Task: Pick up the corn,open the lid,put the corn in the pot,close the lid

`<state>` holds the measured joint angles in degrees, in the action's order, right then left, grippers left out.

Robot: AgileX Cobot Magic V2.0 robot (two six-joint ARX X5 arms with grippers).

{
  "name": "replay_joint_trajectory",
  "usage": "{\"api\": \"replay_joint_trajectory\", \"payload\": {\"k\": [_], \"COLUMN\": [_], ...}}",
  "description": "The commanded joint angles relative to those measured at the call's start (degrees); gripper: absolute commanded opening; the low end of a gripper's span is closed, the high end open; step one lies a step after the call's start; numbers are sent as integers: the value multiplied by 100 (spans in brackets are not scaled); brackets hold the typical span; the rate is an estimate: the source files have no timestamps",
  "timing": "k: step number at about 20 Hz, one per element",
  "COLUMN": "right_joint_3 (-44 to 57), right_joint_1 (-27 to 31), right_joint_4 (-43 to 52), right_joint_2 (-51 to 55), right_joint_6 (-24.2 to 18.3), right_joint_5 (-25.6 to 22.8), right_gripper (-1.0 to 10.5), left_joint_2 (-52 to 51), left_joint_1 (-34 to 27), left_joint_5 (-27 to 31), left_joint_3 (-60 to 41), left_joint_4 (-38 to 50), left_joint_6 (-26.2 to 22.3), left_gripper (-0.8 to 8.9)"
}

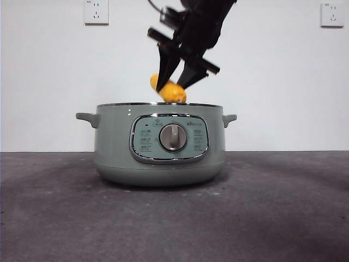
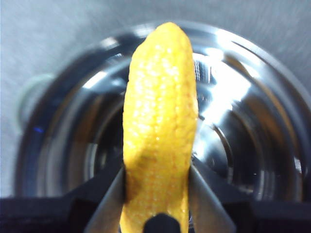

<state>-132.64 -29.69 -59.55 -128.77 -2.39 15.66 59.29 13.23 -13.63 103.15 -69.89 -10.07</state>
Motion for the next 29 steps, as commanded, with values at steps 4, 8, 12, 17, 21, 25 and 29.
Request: {"api": "replay_joint_trajectory", "payload": {"k": [4,8,12,17,21,25,29], "right_joint_3": [-20,-20,-20,-20,-20,-26,-164], "right_joint_1": [-114,-146,-162,-205,-256,-308,-330], "right_joint_4": [140,127,85,72,-79,-140,-205], "right_joint_2": [-470,-778,-1021,-1097,-1097,-1082,-968], "right_joint_6": [-31,-68,-83,-87,-111,-173,-170], "right_joint_5": [-208,-345,-413,-518,-570,-870,-1016], "right_gripper": [-13,-13,-13,-9,300,361,416], "left_joint_2": [-96,-87,-79,-48,-2,35,74], "left_joint_1": [96,188,214,214,214,214,214], "left_joint_5": [-31,-31,-31,-28,-31,-31,-31], "left_joint_3": [31,31,31,31,31,31,31], "left_joint_4": [184,186,195,192,181,181,188], "left_joint_6": [-44,-48,-46,-46,-44,-4,-4], "left_gripper": [-9,-9,-9,-9,-9,-9,-9]}}
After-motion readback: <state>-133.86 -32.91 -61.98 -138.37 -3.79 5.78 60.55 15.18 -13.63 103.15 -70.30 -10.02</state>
